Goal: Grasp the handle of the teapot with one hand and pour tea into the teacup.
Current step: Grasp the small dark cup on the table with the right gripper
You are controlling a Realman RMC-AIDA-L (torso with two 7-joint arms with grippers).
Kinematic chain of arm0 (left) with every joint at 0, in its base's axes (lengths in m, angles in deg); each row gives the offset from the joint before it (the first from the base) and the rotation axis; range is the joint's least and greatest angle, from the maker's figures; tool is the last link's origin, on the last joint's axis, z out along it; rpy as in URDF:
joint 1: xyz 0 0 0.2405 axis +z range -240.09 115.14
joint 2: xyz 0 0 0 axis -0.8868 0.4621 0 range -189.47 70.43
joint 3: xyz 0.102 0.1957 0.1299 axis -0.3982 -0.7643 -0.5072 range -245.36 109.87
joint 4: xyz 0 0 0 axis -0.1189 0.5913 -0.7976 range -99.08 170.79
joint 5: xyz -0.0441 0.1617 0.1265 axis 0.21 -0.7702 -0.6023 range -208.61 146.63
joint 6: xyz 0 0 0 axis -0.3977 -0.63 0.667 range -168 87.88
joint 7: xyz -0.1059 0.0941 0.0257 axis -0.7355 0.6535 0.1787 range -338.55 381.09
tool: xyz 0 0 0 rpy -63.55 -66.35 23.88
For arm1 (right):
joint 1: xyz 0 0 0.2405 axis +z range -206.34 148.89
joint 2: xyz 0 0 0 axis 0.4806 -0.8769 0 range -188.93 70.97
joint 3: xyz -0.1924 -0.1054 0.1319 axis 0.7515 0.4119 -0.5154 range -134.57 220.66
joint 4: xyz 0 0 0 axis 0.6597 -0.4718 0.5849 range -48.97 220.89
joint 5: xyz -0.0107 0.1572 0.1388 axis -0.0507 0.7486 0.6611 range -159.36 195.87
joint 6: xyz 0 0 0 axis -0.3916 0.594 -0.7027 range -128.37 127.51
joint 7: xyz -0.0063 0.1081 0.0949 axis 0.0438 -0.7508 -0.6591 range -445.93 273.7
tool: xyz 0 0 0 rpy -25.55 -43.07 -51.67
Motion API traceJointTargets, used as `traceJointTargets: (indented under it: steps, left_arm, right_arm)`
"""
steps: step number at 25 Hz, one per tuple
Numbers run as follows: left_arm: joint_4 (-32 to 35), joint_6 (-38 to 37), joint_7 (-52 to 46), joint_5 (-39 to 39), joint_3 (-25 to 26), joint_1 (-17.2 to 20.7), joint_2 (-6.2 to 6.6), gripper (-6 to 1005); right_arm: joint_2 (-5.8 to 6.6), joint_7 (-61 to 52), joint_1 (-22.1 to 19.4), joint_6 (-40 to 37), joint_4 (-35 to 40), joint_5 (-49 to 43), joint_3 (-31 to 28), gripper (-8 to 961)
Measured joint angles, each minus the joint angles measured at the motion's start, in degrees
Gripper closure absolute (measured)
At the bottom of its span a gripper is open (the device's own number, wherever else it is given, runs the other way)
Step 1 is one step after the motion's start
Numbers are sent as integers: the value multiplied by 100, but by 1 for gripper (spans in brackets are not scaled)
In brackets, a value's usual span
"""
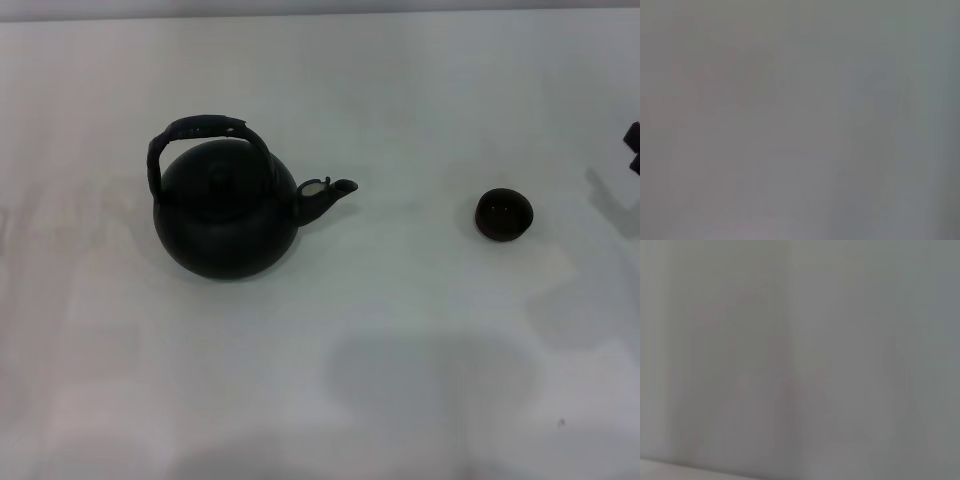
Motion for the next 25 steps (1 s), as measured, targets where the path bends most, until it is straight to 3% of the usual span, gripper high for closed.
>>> traceJointTargets:
  steps: [4,10,14,20,25]
  left_arm:
    - [0,0,0,0,-29,-5,2,422]
    - [0,-1,0,0,-32,-28,4,422]
    - [0,0,0,-1,-32,-42,4,422]
    - [8,-2,0,-8,-81,-57,12,423]
    - [10,-6,0,-9,-95,-63,13,423]
  right_arm:
    - [163,-313,18,63,-65,1,490,110]
    - [549,-1163,51,109,-564,-30,1635,109]
    - [742,-1739,181,114,-890,-504,1931,109]
    - [876,-2460,518,64,-1197,-1475,1896,109]
    - [857,-2671,706,-40,-1484,-2069,1865,109]
